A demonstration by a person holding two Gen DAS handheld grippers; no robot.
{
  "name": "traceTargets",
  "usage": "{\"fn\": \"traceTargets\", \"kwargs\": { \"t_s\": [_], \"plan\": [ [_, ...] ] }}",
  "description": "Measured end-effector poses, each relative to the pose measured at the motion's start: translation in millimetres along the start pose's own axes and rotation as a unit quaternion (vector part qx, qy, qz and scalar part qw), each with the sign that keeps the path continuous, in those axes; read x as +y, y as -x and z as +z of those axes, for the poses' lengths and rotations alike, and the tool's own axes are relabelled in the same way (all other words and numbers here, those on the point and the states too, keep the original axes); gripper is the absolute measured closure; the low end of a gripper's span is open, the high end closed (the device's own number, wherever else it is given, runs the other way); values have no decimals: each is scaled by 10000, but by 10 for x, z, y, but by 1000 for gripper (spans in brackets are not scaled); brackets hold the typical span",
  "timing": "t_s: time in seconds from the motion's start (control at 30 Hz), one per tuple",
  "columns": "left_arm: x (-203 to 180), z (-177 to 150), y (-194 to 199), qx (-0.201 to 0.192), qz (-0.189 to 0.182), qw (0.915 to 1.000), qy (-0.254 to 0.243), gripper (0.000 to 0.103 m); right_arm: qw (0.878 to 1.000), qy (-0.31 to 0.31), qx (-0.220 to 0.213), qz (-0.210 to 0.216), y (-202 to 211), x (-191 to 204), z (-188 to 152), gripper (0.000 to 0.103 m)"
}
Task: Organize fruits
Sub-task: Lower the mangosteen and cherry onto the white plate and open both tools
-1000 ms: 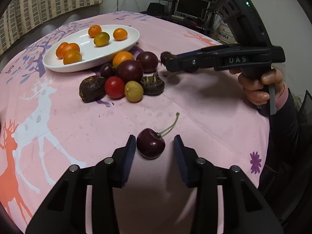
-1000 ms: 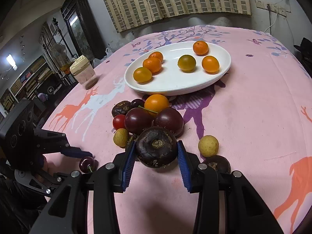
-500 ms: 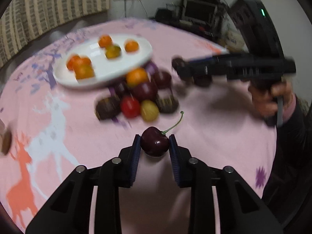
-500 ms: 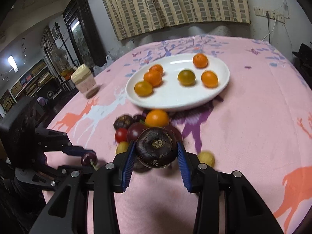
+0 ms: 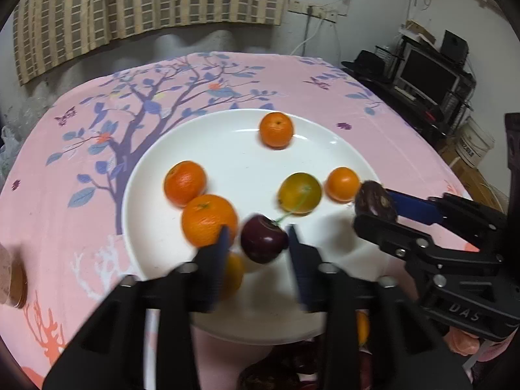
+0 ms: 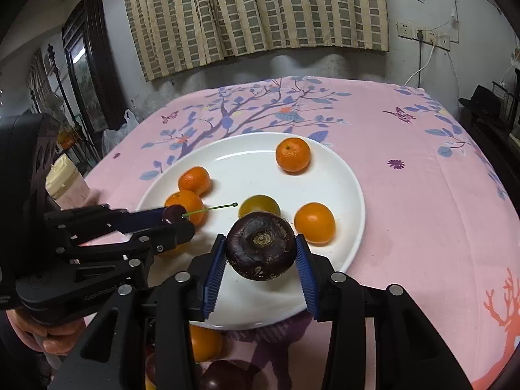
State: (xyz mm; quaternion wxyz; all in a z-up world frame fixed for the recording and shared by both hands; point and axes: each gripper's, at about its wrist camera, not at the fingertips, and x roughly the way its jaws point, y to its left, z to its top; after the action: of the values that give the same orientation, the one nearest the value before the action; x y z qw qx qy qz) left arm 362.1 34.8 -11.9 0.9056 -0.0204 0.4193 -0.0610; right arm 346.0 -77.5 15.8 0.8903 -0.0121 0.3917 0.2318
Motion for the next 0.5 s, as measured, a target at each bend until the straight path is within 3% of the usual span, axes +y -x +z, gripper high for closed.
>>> {"fn": "traceTargets", "kwargs": {
  "t_s": [0.03,0.07,0.13,0.23,0.5],
  "plan": [
    [41,-31,72,-136,198,9996,116,18,10000,53,-71,-37,49,14,-27,42],
    [88,-57,146,-348,239,9989,215,9,9998,79,-186,-75,114,17,-38,36],
    [150,-92,304,-612,116,9975,346,8,9992,144,-349,-146,225,34,-56,35],
    [214,-144,438,-682,27,9963,531,8,9990,61,-441,-60,349,-1,-113,35],
    [338,-430,578,-728,306,9948,648,7,9990,-206,-406,-25,463,-106,-245,35]
  ]
}}
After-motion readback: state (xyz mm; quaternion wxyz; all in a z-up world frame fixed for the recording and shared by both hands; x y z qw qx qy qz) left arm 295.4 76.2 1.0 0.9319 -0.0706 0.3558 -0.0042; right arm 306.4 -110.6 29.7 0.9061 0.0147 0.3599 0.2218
